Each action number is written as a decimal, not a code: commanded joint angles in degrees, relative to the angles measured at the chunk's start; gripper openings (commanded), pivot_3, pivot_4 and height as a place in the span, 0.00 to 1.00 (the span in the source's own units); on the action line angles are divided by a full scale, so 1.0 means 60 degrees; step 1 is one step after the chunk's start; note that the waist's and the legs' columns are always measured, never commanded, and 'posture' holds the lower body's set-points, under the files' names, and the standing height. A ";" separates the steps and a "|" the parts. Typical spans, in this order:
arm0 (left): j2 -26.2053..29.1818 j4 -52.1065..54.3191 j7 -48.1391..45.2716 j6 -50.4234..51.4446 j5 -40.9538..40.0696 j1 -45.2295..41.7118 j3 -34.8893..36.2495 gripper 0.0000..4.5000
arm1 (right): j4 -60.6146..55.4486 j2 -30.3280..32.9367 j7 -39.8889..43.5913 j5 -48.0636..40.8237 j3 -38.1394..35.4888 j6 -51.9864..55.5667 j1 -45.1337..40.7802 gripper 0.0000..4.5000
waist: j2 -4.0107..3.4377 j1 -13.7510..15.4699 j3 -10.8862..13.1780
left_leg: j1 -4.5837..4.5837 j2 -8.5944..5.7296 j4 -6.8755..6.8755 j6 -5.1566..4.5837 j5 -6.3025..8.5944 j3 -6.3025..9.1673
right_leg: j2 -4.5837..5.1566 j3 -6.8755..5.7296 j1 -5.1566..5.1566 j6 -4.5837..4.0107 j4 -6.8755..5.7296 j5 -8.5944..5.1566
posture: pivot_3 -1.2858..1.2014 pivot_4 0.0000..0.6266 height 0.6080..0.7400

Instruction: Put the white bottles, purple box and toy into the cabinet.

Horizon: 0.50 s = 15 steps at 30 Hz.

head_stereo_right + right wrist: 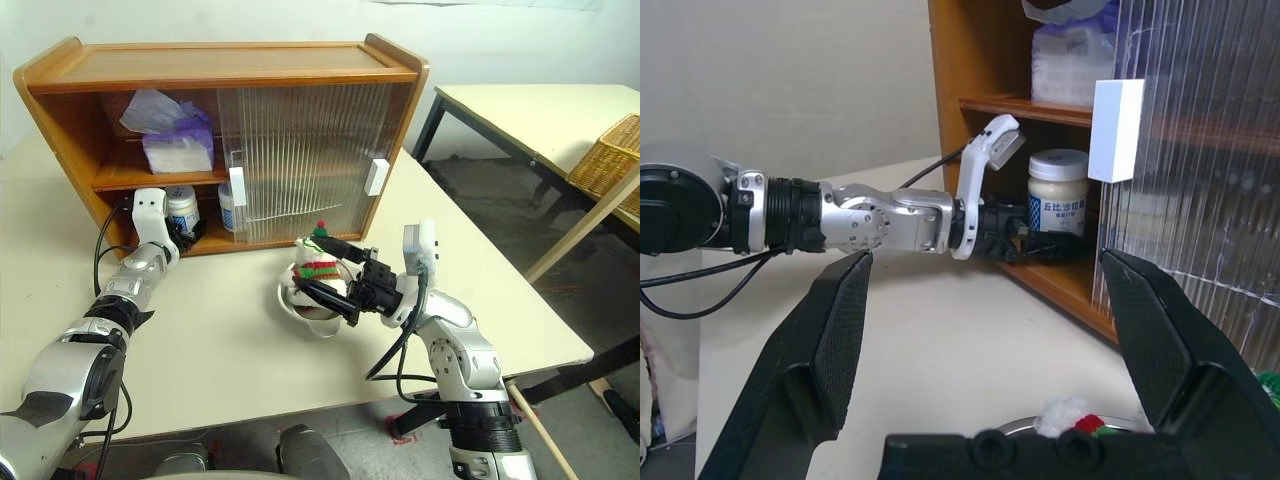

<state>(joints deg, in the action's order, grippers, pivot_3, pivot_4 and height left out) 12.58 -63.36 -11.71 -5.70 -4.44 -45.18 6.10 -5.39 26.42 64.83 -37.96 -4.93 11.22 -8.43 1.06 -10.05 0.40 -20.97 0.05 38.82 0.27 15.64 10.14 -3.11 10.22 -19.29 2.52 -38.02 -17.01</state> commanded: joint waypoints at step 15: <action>0.0002 -0.0465 0.0121 -0.0235 0.0093 -0.0488 0.0088 0.99 | -0.0082 -0.0024 0.0033 0.0144 0.0087 -0.0040 0.0073 1.00 | 0.0006 -0.0007 0.0004 | 0.0001 -0.0004 0.0003 -0.0002 -0.0008 0.0000 | 0.0000 0.0000 0.0004 0.0001 0.0000 0.0004 | 0.41 0.00 1.00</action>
<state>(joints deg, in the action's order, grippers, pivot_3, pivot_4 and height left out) 12.52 -65.87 -11.02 -6.37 -4.23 -46.53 6.18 -5.43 26.15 64.92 -37.77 -4.87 11.21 -8.26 1.10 -10.09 0.42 -20.96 0.03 38.83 0.26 15.58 10.14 -3.11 10.22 -19.26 2.53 -38.02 -16.98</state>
